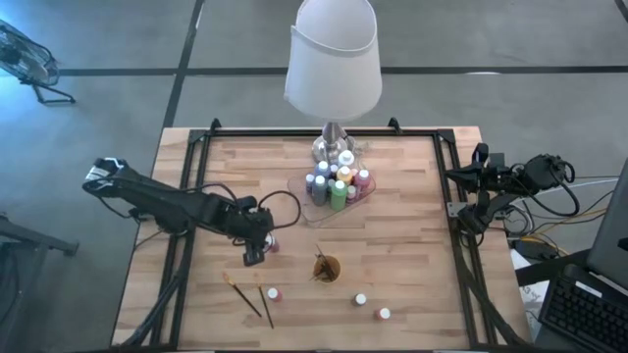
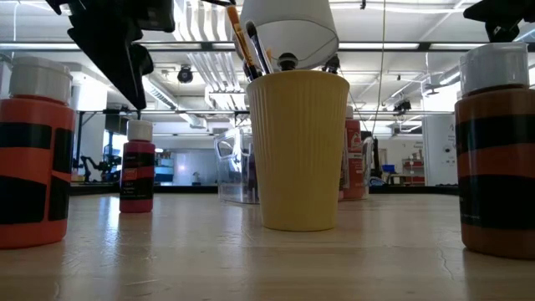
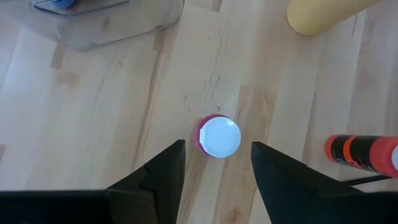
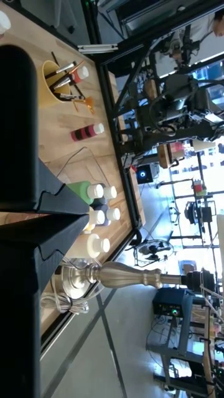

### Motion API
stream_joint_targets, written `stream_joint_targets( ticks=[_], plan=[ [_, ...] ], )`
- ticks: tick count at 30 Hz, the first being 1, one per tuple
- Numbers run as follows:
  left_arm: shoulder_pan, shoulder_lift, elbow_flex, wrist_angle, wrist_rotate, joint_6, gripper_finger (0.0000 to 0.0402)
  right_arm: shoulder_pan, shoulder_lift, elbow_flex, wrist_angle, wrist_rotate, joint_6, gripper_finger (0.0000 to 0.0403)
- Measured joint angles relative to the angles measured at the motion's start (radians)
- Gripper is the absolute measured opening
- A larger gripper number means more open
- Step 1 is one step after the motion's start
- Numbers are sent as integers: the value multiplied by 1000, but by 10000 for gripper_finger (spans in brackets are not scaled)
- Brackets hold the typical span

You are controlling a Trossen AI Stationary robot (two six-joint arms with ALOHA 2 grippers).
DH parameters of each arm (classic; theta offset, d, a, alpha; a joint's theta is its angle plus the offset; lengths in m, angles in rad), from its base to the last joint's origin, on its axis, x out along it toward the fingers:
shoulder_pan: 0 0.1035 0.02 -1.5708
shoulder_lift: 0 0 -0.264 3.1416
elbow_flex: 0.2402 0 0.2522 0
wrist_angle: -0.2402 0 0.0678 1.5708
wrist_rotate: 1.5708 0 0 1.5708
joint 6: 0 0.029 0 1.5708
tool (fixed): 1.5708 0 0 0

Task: Pick & Place Paint Supplies
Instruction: Put the pink bottle into the transparent bin

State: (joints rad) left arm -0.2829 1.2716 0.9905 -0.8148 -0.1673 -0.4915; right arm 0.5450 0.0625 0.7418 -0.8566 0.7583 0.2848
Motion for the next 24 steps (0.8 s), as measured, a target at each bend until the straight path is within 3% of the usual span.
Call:
stream_joint_targets(
  ticks=[24],
  plan=[
    [0, 0, -121, 167, 25, 25, 188, 0, 0, 0, 0, 0, 0, 8]
  ],
)
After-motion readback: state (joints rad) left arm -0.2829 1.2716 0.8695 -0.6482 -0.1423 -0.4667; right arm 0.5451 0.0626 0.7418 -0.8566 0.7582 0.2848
